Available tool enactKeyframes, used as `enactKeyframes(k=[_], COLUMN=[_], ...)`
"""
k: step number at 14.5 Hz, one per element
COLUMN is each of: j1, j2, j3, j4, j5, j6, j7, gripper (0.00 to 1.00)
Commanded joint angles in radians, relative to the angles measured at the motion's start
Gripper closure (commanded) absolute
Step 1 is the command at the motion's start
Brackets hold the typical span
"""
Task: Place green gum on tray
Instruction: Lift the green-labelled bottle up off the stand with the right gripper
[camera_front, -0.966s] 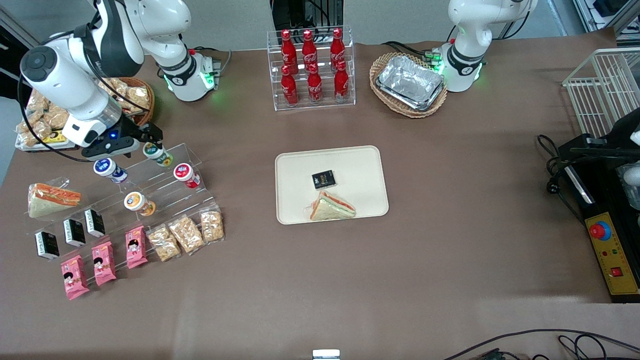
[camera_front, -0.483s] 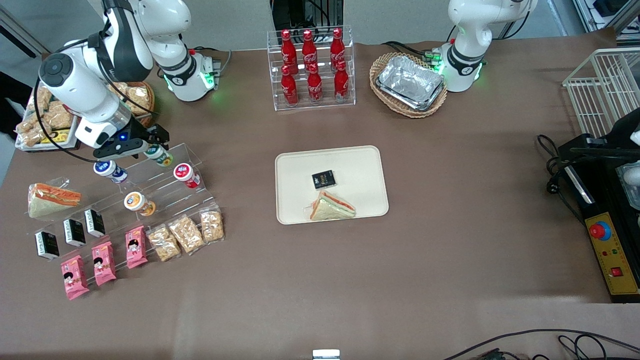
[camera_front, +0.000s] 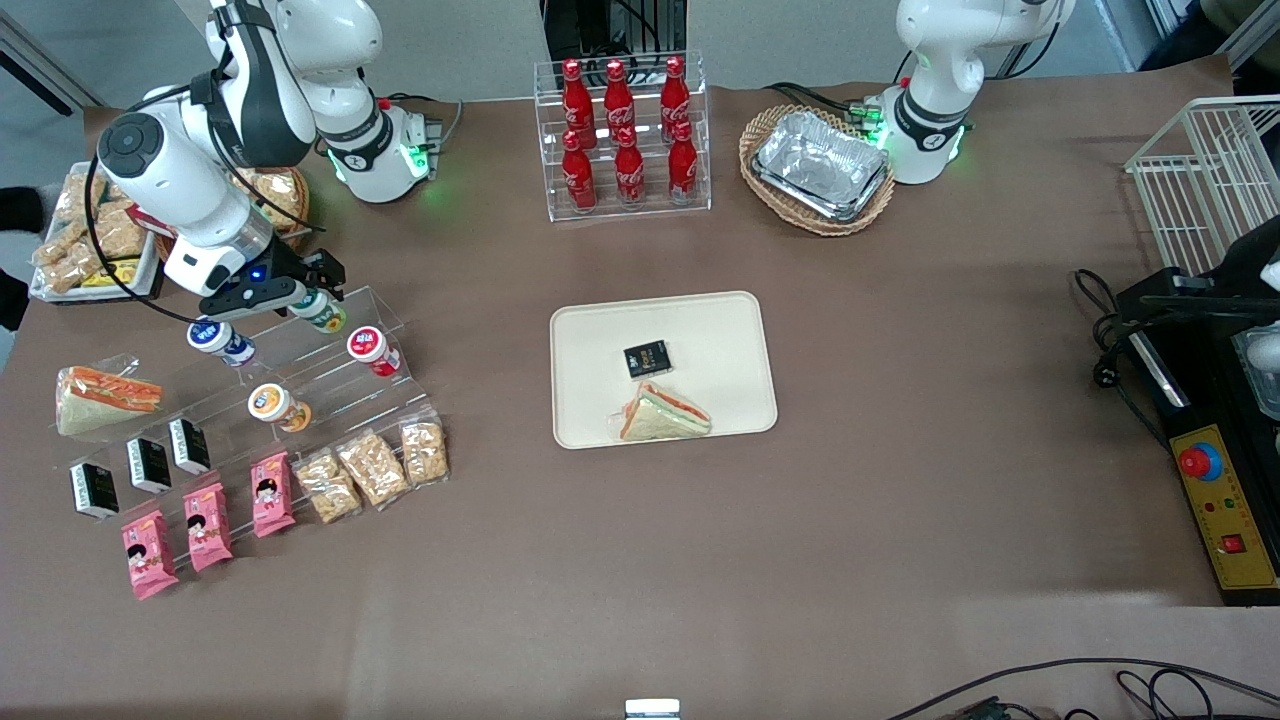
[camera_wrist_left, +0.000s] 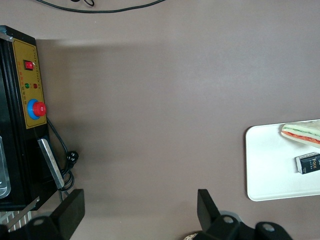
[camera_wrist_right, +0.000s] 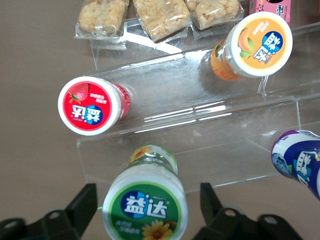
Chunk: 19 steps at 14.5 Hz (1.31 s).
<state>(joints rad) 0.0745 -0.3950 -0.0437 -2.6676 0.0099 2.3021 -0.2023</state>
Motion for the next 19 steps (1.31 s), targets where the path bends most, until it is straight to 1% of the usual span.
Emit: enactKeyframes(k=[1,2,5,6,7,9,10,15,19], j1=[0.007,0.007,0.007,0.007,0.007,0.007,0.007,0.007,0.062], j2=[-0.025,-0.024,-0.021,-0.022,-0.024,-0.025,-0.024,-0.01,0.059], j3=[-0.002,-0.002,-0.004,-0.002,-0.002,-0.002,-0.002,-0.001,0.002], j4=[-0.02,-0.018,-0.012,-0.009,-0.005,0.041,0.087,0.38,0.691], j5=[-0.002,-0.004,-0.002,-0.004,-0.004,-0.002,-0.002,0.01,0.01], j6=[0.014,0.014,0.01,0.007,-0.001,-0.064,-0.117,-0.468,-0.763], j7=[-0.006,-0.006,-0.005,-0.003,-0.005,-0.003,-0.005,0.023,0.076], gripper=[0.52,0.59,0.64,0.72,0.74,0.83,0.86,0.85,0.84])
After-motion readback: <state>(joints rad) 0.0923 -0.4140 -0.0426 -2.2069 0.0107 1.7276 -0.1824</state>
